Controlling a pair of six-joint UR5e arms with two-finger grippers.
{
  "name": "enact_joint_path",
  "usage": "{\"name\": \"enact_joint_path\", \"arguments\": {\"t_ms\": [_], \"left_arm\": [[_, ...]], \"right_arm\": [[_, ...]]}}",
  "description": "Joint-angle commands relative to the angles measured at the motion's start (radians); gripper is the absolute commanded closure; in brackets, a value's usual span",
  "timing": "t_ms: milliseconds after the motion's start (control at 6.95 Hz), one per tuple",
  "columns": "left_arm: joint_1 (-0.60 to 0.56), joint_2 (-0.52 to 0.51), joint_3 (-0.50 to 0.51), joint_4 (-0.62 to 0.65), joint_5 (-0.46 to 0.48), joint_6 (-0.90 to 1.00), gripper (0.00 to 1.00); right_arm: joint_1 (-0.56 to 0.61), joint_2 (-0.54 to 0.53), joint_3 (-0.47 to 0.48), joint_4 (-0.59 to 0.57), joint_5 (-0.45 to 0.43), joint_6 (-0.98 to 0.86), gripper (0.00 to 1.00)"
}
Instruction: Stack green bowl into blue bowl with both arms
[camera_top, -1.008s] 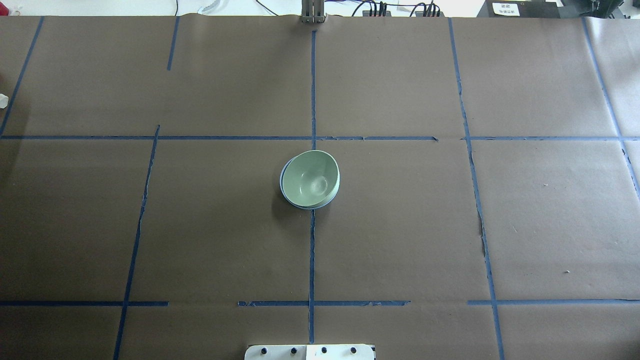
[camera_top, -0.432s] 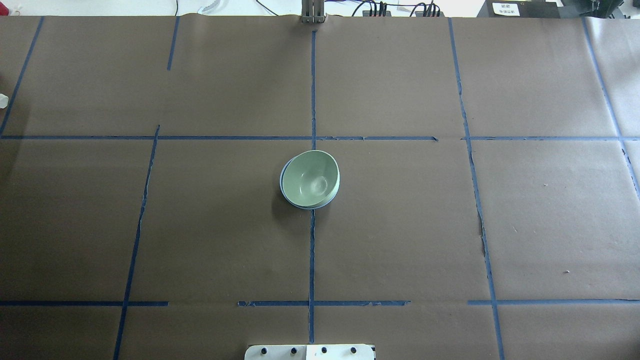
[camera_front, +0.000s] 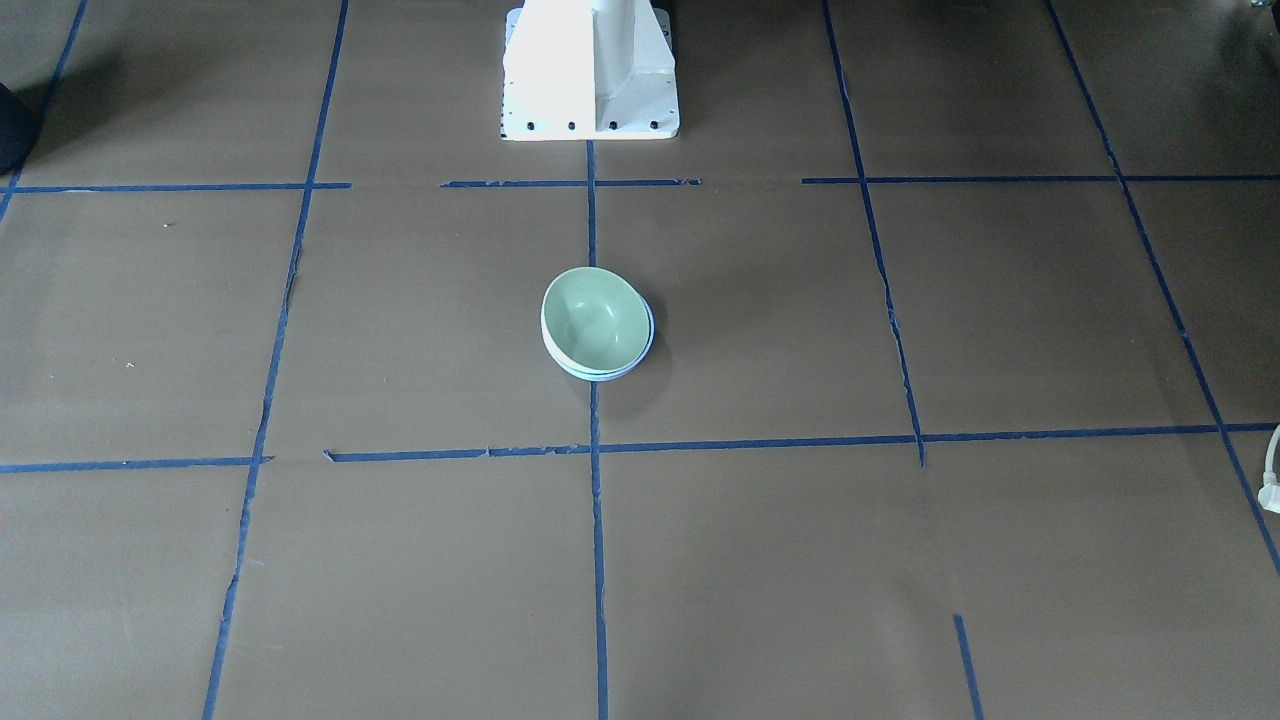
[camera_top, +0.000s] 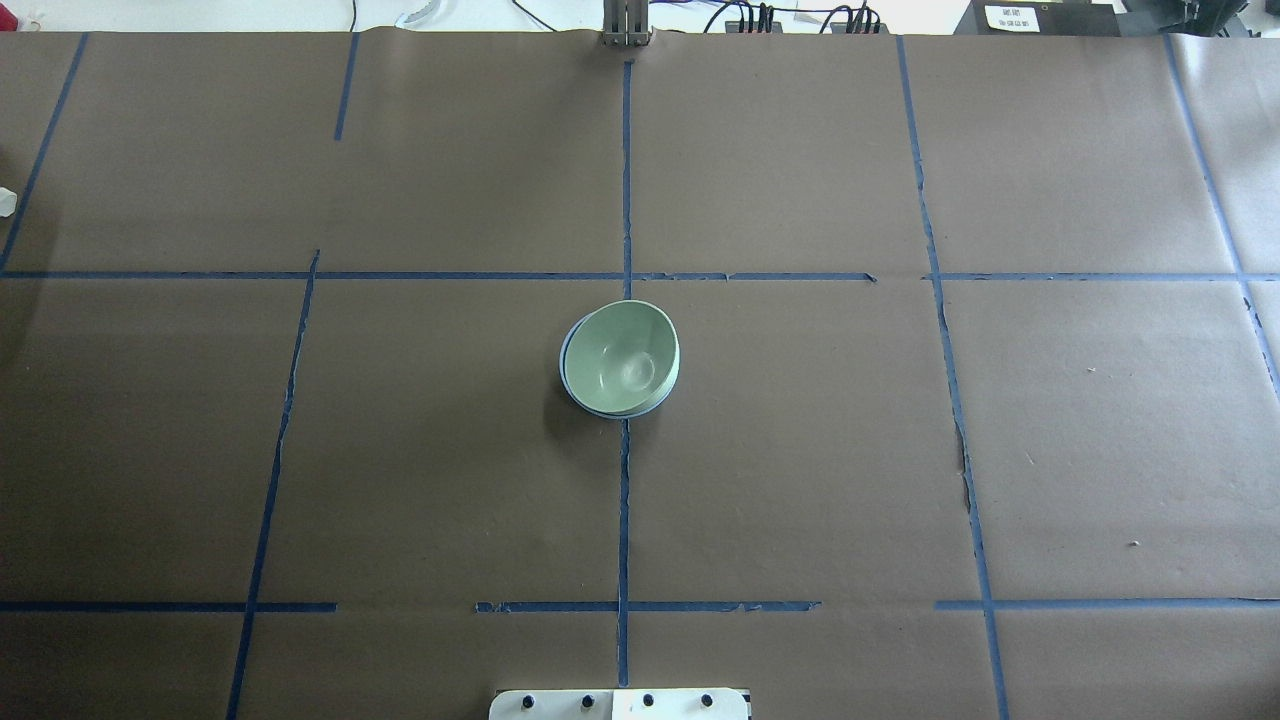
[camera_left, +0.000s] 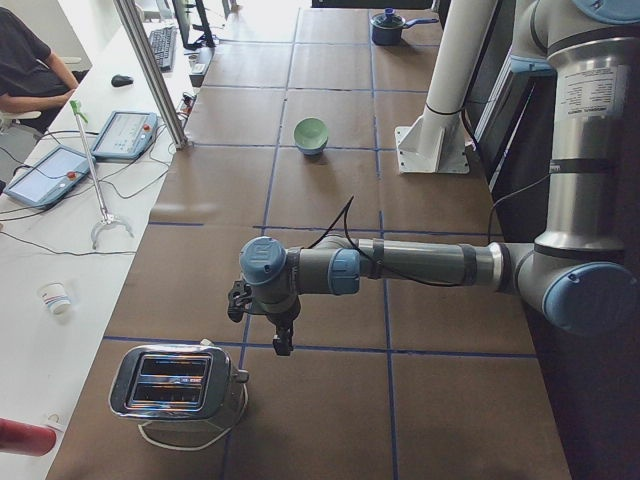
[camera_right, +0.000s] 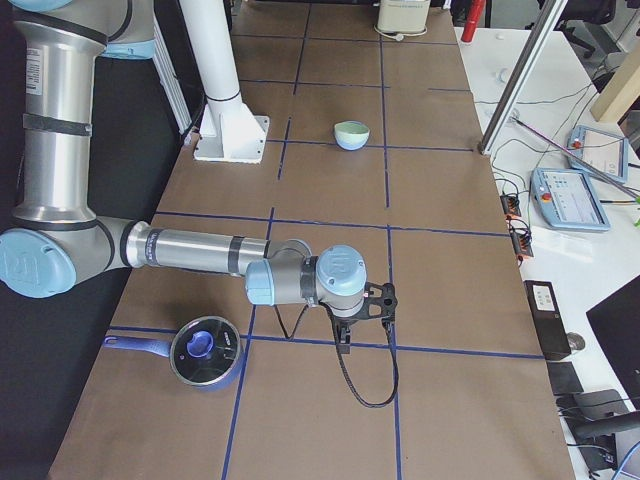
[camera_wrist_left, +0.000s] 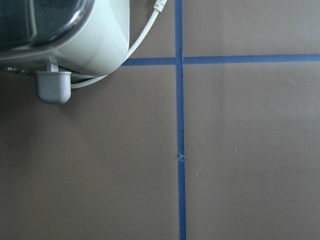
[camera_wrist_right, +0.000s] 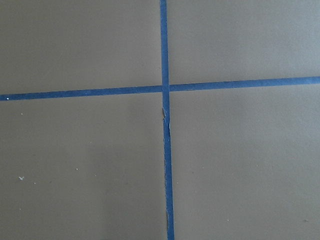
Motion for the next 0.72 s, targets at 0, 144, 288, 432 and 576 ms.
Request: {"name": "enact_joint_path", "arguments": {"t_ms": [0, 144, 288, 432, 576], "left_arm": [[0.0, -0.003, 0.004, 0.0, 0.0, 0.006, 0.0], [0.0, -0.007, 0.004, 0.0, 0.002, 0.006, 0.0], [0.0, -0.012, 0.003, 0.002, 0.005, 0.006, 0.0], [-0.001, -0.011, -0.011, 0.003, 0.005, 0.009, 0.0], [-0.003, -0.011, -0.011, 0.003, 0.007, 0.009, 0.0]], "right_arm": [[0.021, -0.004, 0.066, -0.114, 0.002, -0.009, 0.0], [0.021, -0.008, 0.06, -0.107, -0.001, -0.01, 0.0], [0.021, -0.01, 0.057, -0.102, -0.007, -0.012, 0.0], [0.019, -0.008, 0.059, -0.102, -0.007, -0.012, 0.0], [0.019, -0.007, 0.059, -0.102, -0.007, -0.01, 0.0]]}}
